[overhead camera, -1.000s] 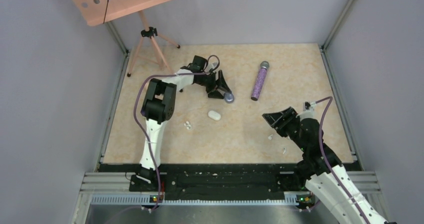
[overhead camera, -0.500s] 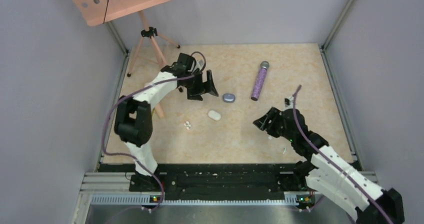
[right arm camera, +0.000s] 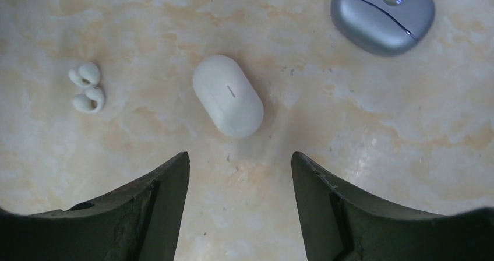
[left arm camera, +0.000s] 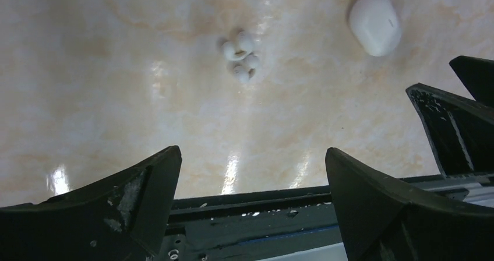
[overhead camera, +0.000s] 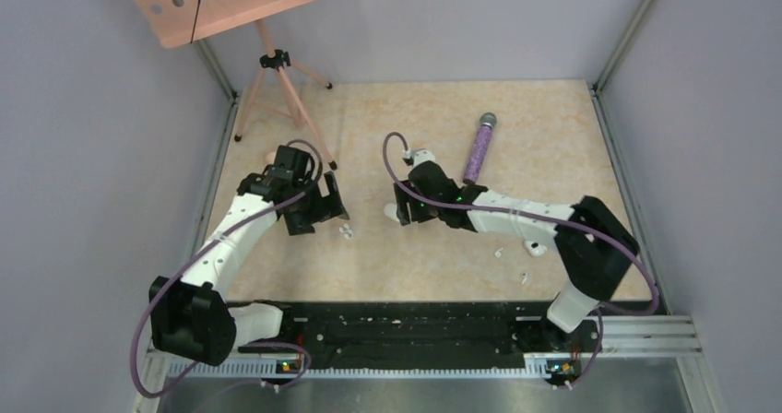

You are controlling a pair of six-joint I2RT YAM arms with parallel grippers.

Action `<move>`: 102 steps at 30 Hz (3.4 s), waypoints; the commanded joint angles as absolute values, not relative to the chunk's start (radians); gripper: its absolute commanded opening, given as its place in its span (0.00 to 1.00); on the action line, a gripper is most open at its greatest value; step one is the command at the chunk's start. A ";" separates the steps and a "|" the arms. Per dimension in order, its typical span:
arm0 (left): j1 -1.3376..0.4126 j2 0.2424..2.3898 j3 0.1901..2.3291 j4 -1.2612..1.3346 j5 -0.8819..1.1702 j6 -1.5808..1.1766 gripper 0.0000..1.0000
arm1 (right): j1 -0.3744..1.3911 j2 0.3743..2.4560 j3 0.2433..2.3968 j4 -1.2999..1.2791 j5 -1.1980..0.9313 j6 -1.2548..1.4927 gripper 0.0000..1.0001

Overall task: Insert the wireless bluetooth earbuds into the charging case
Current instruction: Pick up the charging case at the center of the board.

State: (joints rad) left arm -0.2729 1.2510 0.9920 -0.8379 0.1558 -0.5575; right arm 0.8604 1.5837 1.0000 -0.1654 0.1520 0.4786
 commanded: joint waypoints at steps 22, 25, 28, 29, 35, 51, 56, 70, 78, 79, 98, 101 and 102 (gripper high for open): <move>-0.111 1.088 0.878 -0.793 0.316 -0.685 0.89 | 0.884 1.868 1.179 -0.072 0.100 0.247 0.31; -0.113 1.088 0.833 -0.681 0.449 -0.731 0.87 | 0.883 1.762 1.097 -0.022 0.069 0.281 0.31; -0.119 1.094 0.769 -0.533 0.555 -0.809 0.87 | 0.884 1.656 1.008 0.020 0.036 0.328 0.31; -0.127 1.098 0.753 -0.488 0.576 -0.830 0.88 | 0.884 1.612 0.977 0.031 0.026 0.348 0.31; -0.233 1.152 0.717 -0.267 0.628 -0.892 0.97 | 0.885 1.431 0.806 0.107 -0.045 0.479 0.31; -0.418 1.294 0.760 -0.121 0.601 -0.963 0.77 | 0.913 1.306 0.778 0.092 -0.046 0.531 0.31; -0.425 1.315 0.769 -0.096 0.623 -0.971 0.71 | 0.924 1.310 0.797 0.081 -0.038 0.525 0.31; -0.440 1.367 0.785 -0.012 0.730 -1.009 0.00 | 0.932 1.301 0.819 0.040 -0.004 0.534 0.61; -0.427 1.370 0.795 -0.008 0.843 -0.850 0.00 | 0.734 1.086 0.698 0.093 -0.225 0.661 0.66; -0.426 1.367 0.798 0.023 0.866 -0.828 0.00 | 0.693 1.054 0.668 0.126 -0.277 0.695 0.66; -0.426 1.274 0.858 0.100 1.013 -0.688 0.00 | 0.638 1.047 0.469 0.566 -0.592 0.966 0.58; -0.426 1.262 0.859 0.105 1.025 -0.689 0.00 | 0.638 1.099 0.434 0.711 -0.601 1.055 0.54; -0.426 1.257 0.860 0.106 1.028 -0.688 0.00 | 0.638 1.108 0.430 0.736 -0.604 1.070 0.53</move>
